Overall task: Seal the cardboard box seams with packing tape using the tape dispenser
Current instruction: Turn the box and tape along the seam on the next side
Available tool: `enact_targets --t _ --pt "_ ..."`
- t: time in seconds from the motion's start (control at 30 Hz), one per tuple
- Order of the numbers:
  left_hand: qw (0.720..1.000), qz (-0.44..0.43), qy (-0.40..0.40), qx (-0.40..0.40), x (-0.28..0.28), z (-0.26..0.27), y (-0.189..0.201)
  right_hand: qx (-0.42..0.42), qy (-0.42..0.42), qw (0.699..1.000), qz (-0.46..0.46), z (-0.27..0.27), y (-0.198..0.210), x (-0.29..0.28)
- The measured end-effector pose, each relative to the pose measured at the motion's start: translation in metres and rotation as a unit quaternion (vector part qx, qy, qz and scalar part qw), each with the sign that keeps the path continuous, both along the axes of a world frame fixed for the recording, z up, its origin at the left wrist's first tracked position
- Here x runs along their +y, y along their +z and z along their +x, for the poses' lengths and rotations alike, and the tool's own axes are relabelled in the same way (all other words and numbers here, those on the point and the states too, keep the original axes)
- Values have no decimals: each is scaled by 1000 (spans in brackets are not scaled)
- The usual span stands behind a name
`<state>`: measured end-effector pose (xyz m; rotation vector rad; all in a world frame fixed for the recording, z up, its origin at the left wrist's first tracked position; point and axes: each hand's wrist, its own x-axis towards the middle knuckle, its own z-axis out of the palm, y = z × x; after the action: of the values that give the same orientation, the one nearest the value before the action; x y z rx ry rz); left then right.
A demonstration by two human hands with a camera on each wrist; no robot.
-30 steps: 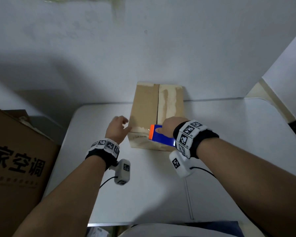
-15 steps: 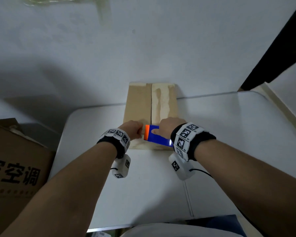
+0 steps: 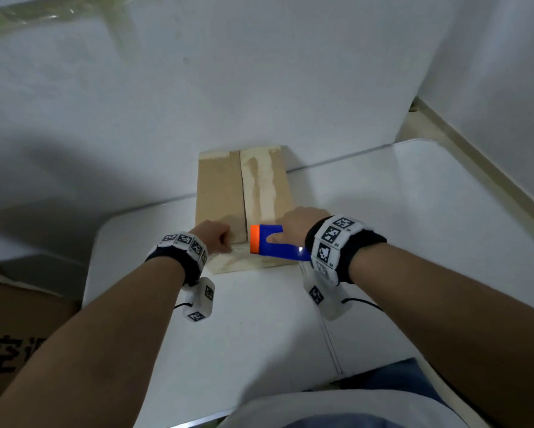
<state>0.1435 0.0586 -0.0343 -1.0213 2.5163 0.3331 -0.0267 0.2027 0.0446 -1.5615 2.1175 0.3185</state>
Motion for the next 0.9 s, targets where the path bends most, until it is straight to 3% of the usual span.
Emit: enact_targets --t 0.3,0.53,0.77,0.9 --pt "1000 10 -13 -8 -2 0 2 9 -66 998 24 -48 6 34" --pt "999 -12 -50 -11 3 -3 4 77 -49 996 -6 -35 8 28" --pt "984 -30 -166 48 30 -38 10 95 -56 994 15 -28 12 14" --pt "986 -13 -153 61 28 -53 -3 84 -58 995 4 -33 9 15"
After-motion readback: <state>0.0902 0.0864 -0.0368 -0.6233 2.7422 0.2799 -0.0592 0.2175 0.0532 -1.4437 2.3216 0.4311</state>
